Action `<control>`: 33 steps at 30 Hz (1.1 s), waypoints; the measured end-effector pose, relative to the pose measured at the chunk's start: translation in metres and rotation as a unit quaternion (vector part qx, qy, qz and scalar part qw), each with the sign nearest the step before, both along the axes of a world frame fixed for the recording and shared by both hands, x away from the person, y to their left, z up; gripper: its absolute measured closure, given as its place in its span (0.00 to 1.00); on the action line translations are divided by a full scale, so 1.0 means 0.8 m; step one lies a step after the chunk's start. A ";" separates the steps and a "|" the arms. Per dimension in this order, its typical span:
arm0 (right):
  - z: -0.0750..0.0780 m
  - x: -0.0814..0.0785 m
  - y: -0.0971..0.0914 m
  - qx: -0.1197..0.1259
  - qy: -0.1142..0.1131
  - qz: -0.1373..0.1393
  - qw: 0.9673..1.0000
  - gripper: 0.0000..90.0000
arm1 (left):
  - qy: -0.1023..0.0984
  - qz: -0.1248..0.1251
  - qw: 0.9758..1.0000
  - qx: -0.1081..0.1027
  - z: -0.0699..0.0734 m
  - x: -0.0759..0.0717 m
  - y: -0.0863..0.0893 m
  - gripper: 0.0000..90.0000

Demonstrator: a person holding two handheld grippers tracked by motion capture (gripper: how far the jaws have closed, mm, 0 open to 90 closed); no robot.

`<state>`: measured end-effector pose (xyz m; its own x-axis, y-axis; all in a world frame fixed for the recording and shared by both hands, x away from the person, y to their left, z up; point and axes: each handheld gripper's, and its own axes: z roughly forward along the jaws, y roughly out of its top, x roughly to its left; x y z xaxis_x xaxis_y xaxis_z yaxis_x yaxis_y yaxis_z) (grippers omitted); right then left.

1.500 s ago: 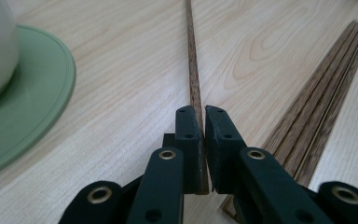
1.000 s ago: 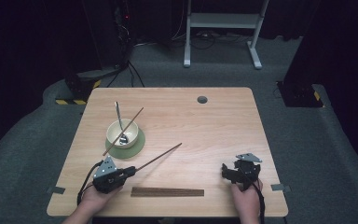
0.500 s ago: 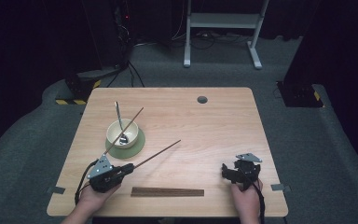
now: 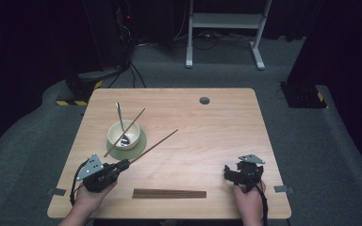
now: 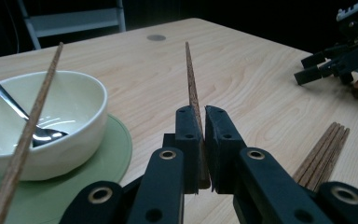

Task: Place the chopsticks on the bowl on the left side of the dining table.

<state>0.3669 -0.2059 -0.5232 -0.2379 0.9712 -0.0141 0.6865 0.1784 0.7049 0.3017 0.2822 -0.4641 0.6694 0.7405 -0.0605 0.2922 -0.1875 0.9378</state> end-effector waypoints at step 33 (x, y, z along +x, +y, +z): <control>0.000 0.000 0.000 -0.001 0.000 0.000 1.000 0.11 | -0.014 0.110 0.994 -0.009 -0.003 0.017 0.042 0.93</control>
